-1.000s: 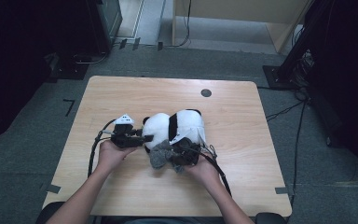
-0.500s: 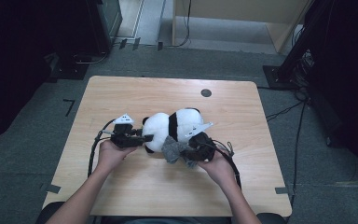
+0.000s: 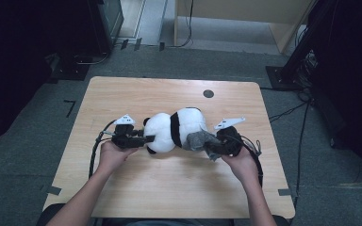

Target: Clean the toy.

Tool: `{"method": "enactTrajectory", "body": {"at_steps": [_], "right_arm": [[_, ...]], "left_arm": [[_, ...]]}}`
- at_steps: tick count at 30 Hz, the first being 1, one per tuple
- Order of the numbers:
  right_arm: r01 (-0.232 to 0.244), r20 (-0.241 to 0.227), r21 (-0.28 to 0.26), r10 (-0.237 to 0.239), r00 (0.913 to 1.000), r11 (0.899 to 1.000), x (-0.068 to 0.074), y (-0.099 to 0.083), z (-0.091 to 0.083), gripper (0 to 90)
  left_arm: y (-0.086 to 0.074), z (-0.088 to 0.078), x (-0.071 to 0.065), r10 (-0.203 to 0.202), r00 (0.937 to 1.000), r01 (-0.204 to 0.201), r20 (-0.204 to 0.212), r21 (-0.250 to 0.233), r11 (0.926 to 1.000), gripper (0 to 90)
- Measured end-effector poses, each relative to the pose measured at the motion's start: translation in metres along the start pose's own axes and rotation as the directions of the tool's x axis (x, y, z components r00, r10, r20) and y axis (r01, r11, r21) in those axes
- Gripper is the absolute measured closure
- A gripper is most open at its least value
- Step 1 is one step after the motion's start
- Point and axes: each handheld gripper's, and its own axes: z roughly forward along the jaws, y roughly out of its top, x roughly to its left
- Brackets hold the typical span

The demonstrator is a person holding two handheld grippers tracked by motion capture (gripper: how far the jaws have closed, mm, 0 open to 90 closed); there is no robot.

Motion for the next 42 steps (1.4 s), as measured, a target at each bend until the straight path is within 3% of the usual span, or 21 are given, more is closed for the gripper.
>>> {"method": "enactTrajectory", "body": {"at_steps": [8,12,18,21,26,33,38,42], "right_arm": [[-0.061,0.082,-0.034,0.064,0.9946,0.998,-0.022,-0.008,-0.019,74.8],[-0.086,0.113,-0.092,0.096,0.9889,0.992,-0.032,-0.009,-0.033,75.0],[-0.062,0.116,-0.181,0.084,0.9897,0.982,-0.023,0.005,-0.052,75.1],[-0.057,0.071,-0.215,0.074,0.9947,0.975,-0.014,0.018,-0.053,75.1],[-0.002,0.034,-0.212,0.010,0.9994,0.977,0.005,0.044,-0.033,75.1],[0.050,-0.024,-0.161,-0.054,0.9983,0.986,0.033,0.070,0.020,75.2],[0.089,-0.046,-0.108,-0.094,0.9945,0.990,0.052,0.074,0.051,75.3],[0.138,-0.077,-0.065,-0.143,0.9867,0.988,0.067,0.070,0.070,75.3]], "left_arm": [[0.001,0.000,0.002,0.005,1.0000,-0.005,-0.001,0.003,1.0000,53.5],[0.003,0.001,0.002,0.006,1.0000,-0.006,-0.001,-0.001,1.0000,53.5],[0.005,0.001,0.003,-0.002,1.0000,0.002,0.003,-0.005,1.0000,53.7],[0.005,0.002,0.003,-0.005,1.0000,0.005,0.003,-0.006,1.0000,54.0],[0.007,0.002,0.003,-0.006,1.0000,0.006,0.002,-0.004,1.0000,54.0],[0.008,0.002,0.003,-0.014,0.9999,0.014,0.005,-0.004,0.9999,54.2],[0.006,0.002,0.003,-0.013,0.9999,0.013,0.002,-0.010,0.9999,54.3],[0.006,0.002,0.003,-0.007,1.0000,0.007,-0.004,0.000,1.0000,54.6]]}}
